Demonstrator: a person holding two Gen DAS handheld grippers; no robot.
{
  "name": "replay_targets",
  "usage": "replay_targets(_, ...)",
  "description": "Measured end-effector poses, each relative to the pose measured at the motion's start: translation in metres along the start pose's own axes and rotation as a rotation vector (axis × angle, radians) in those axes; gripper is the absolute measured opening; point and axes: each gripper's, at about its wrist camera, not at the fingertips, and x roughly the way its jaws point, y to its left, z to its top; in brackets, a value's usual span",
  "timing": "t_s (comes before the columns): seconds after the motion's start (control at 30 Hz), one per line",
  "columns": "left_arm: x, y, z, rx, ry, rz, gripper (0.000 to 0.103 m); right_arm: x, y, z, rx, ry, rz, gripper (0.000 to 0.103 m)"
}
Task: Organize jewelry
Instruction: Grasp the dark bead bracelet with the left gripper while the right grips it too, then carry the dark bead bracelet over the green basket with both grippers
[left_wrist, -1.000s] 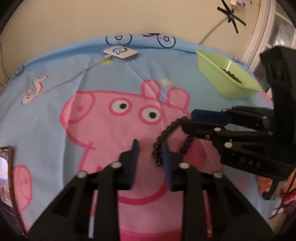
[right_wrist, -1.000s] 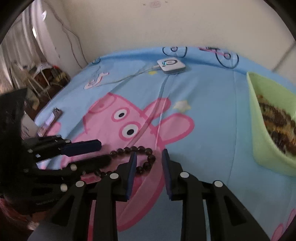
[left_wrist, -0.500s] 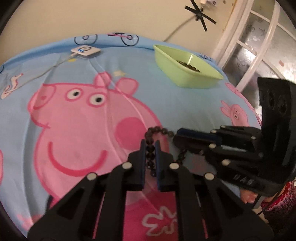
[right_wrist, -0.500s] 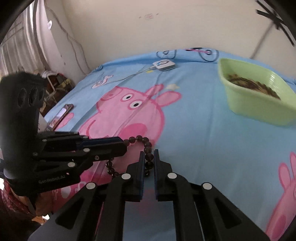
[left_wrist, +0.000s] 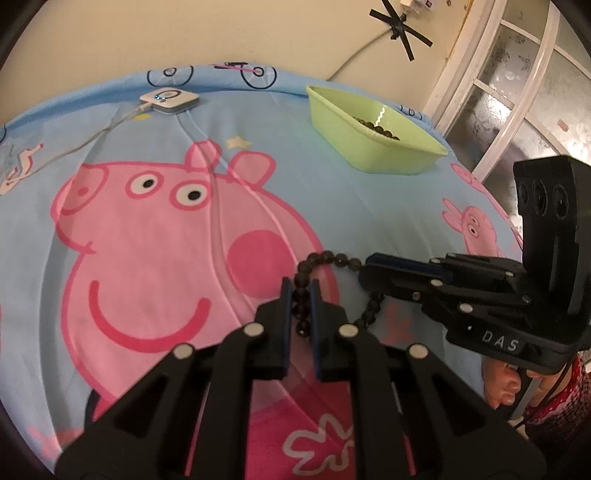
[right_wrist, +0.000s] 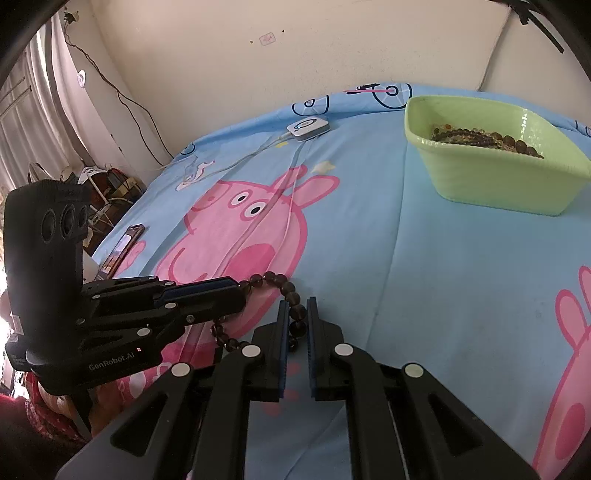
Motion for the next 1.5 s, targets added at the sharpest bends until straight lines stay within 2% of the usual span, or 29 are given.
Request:
replay_targets(0.47, -0.0005, -0.0009, 0.0004, 0.003, -0.001, 0.006, 0.009, -0.0003, 0.0032, -0.0015, -0.016, 0.0, -0.018, 0.0)
replay_targets(1.2, -0.0002, -0.0006, 0.0005, 0.0, -0.002, 0.004, 0.009, -0.0005, 0.0015, -0.002, -0.004, -0.002, 0.003, 0.0)
replay_targets(1.43, -0.0011, -0.0027, 0.0011, 0.0, 0.0, 0.007, 0.009, -0.0046, 0.0031, -0.0023, -0.004, -0.017, 0.036, 0.0)
replay_targets(1.5, -0.0038, -0.0011, 0.0031, -0.022, -0.004, -0.016, 0.009, -0.009, 0.0056, -0.001, -0.006, -0.03, 0.055, 0.0)
